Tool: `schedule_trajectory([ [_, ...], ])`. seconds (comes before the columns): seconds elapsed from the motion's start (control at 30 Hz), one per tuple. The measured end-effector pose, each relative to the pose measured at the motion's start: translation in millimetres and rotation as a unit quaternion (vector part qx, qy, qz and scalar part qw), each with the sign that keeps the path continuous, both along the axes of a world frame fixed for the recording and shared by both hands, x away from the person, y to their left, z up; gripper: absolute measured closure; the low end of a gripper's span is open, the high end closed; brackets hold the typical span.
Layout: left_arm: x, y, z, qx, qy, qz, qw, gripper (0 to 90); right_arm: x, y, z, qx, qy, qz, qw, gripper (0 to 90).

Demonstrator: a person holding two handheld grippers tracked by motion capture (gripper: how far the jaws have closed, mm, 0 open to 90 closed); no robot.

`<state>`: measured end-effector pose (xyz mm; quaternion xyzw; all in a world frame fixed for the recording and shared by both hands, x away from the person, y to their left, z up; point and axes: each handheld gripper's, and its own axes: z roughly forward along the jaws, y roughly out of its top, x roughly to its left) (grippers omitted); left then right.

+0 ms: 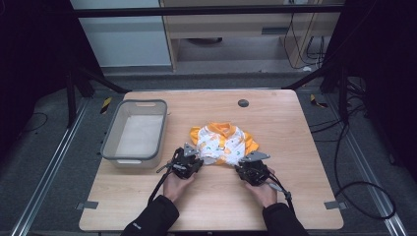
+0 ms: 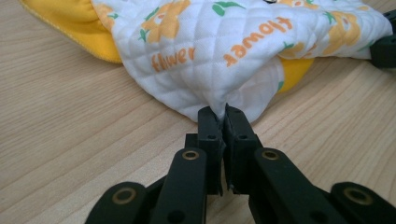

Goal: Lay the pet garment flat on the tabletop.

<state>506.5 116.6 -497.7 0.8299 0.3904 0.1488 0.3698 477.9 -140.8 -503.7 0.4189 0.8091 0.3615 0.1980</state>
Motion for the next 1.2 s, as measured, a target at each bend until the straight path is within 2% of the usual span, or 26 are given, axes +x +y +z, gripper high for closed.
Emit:
schedule_trajectory([
  [0.03, -0.8, 0.7, 1.9, -0.001, 0.0, -0.003, 1.0, 87.0, -0.9, -1.2, 3.5, 0.008, -0.003, 0.005, 0.9999, 85.7],
  [0.13, -3.6, 3.2, 7.8, -0.009, -0.004, -0.006, 0.9999, 87.3, -2.3, -3.0, 8.1, 0.017, -0.007, 0.009, 0.9998, 86.5],
  [0.17, -5.2, 6.5, 13.6, -0.019, -0.008, -0.006, 0.9998, 87.4, -5.3, -5.6, 14.7, 0.035, -0.01, 0.012, 0.9993, 86.9],
  [0.2, -5.2, 6.5, 13.6, -0.019, -0.008, -0.006, 0.9998, 87.4, -5.3, -5.6, 14.7, 0.035, -0.01, 0.012, 0.9993, 86.9],
  [0.3, -9.8, 13.2, 25.4, -0.042, -0.011, -0.004, 0.999, 87.5, -13.3, -11.0, 29.8, 0.046, -0.028, 0.025, 0.9982, 87.0],
  [0.33, -9.8, 13.2, 25.4, -0.042, -0.011, -0.004, 0.999, 87.5, -13.3, -11.0, 29.8, 0.046, -0.028, 0.025, 0.9982, 87.0],
  [0.4, -15.3, 15.6, 36.7, -0.05, -0.02, -0.009, 0.9985, 87.5, -21.8, -16.2, 41.8, 0.058, -0.038, 0.036, 0.997, 86.9],
  [0.5, -23.6, 17.0, 49.2, -0.049, -0.032, -0.022, 0.998, 87.5, -29.9, -22.3, 54.2, 0.068, -0.046, 0.048, 0.9955, 86.9],
  [0.53, -23.6, 17.0, 49.2, -0.049, -0.032, -0.022, 0.998, 87.5, -29.9, -22.3, 54.2, 0.068, -0.046, 0.048, 0.9955, 86.9],
  [0.57, -30.1, 18.6, 56.4, -0.045, -0.039, -0.03, 0.9977, 87.5, -33.2, -26.6, 62.1, 0.075, -0.05, 0.05, 0.9946, 86.9],
  [0.67, -35.7, 21.2, 62.8, -0.047, -0.04, -0.037, 0.9974, 87.5, -35.4, -30.2, 69.3, 0.083, -0.051, 0.055, 0.9937, 86.8],
  [0.7, -40.3, 24.0, 69.4, -0.046, -0.042, -0.043, 0.9971, 87.5, -37.9, -32.3, 75.7, 0.088, -0.048, 0.061, 0.993, 86.8],
  [0.83, -44.4, 28.9, 79.2, -0.059, -0.046, -0.046, 0.9962, 87.4, -43.2, -32.1, 84.0, 0.091, -0.043, 0.072, 0.9923, 86.7],
  [0.9, -42.7, 31.2, 86.0, -0.059, -0.047, -0.043, 0.9962, 87.3, -45.0, -31.8, 89.3, 0.101, -0.041, 0.076, 0.9912, 86.3],
  [1.0, -38.0, 30.8, 85.8, -0.053, -0.042, -0.039, 0.997, 87.2, -41.3, -31.4, 89.8, 0.107, -0.037, 0.073, 0.9909, 85.8],
  [1.03, -31.1, 28.5, 81.9, -0.038, -0.034, -0.034, 0.9981, 87.1, -33.2, -31.3, 87.0, 0.109, -0.029, 0.062, 0.9917, 85.0],
  [1.07, -31.1, 28.5, 81.9, -0.038, -0.034, -0.034, 0.9981, 87.0, -33.2, -31.3, 87.0, 0.109, -0.029, 0.062, 0.9917, 85.0],
  [1.1, -23.3, 25.4, 76.0, -0.019, -0.032, -0.029, 0.9989, 86.9, -22.0, -31.4, 80.7, 0.106, -0.019, 0.044, 0.9932, 83.1],
  [1.13, -23.3, 25.4, 76.0, -0.019, -0.032, -0.029, 0.9989, 86.8, -22.0, -31.4, 80.7, 0.106, -0.019, 0.044, 0.9932, 83.1],
  [1.17, -19.4, 23.5, 72.6, -0.01, -0.028, -0.024, 0.9993, 86.6, -9.8, -31.6, 71.7, 0.109, -0.002, 0.031, 0.9936, 82.3],
  [1.2, -15.3, 21.8, 69.0, 0.0, -0.027, -0.021, 0.9994, 86.6, -9.8, -31.6, 71.7, 0.109, -0.002, 0.031, 0.9936, 82.3],
])
